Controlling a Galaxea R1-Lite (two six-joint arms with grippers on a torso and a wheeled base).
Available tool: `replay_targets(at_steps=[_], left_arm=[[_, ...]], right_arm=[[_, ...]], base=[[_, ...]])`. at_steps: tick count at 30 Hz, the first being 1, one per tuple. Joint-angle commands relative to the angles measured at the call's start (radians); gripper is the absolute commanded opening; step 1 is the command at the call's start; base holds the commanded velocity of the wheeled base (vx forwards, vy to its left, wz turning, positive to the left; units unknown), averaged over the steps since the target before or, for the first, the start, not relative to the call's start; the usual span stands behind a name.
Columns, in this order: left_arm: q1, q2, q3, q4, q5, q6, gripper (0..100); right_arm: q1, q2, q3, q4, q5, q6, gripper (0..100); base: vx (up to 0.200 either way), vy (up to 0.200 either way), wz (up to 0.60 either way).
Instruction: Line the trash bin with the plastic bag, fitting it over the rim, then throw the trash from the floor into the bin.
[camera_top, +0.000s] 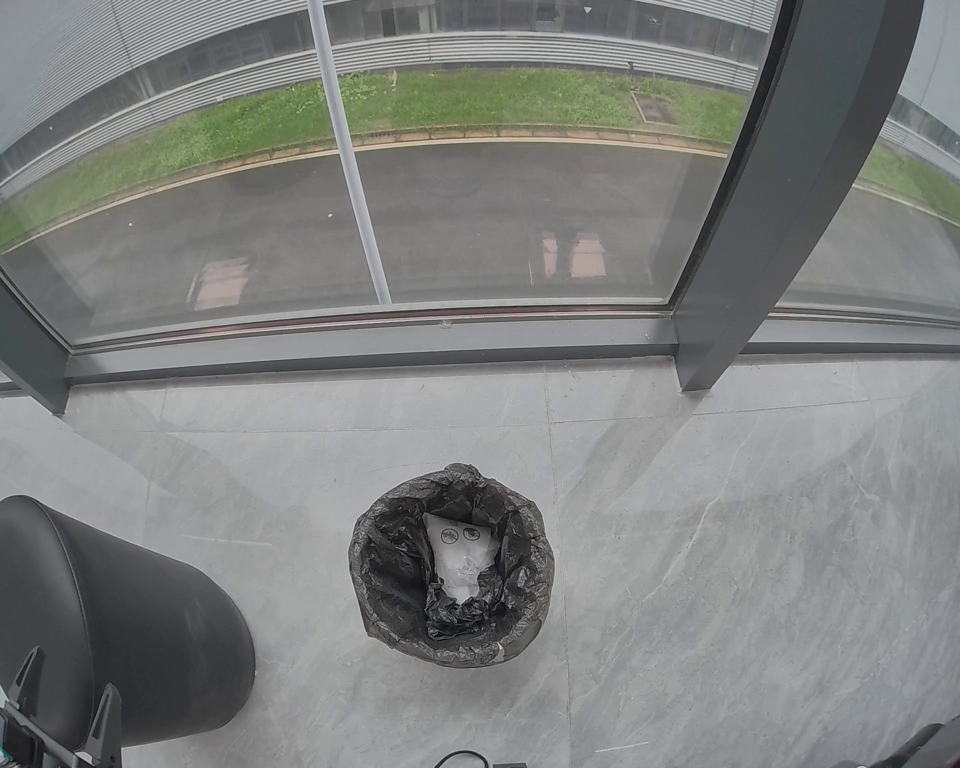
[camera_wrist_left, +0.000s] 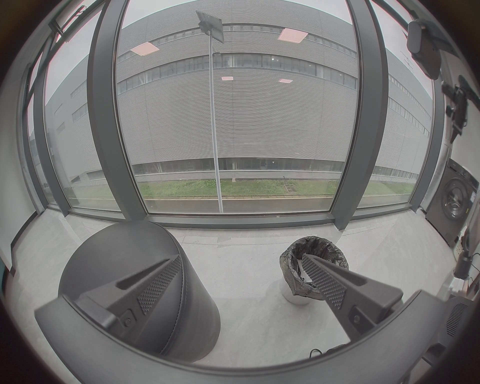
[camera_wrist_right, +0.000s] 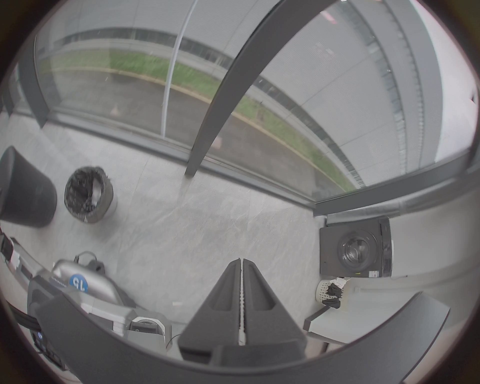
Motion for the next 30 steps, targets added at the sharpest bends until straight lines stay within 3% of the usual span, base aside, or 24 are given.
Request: replay_targets(at_steps=[1,8,13,16,22,30], left_arm=[[0.0,-0.016,0.018,0.001,0.0,0.0,100],[0.0,-0.016,0.018,-0.001,0.0,0.0,100],[0.0,-0.016,0.018,-0.001,0.0,0.0,100],[0.0,-0.016,0.018,-0.001,0.0,0.0,100],[0.0,-0.016,0.018,-0.001,0.0,0.0,100],[0.0,-0.016,0.018,-0.001,0.0,0.0,100]], right_arm=[[-0.144,-0.44,0.0,-0.021,0.076,-0.014,0],[-0.173,-0.729,0.0,-0.228,0.08,-0.017,0],[-0.23,-0.965,0.336,-0.467,0.082,-0.032,0],[-0.239,-0.986,0.413,-0.501,0.083,-0.029,0],[-0.187,-0.985,0.561,-0.56,0.109,-0.029,0],[-0.043,-1.079,0.916,-0.821,0.123,-0.029,0]], base=[[0.0,0.0,0.0],[0.0,0.0,0.0],[0.0,0.0,0.0],[0.0,0.0,0.0],[0.0,0.0,0.0],[0.0,0.0,0.0]])
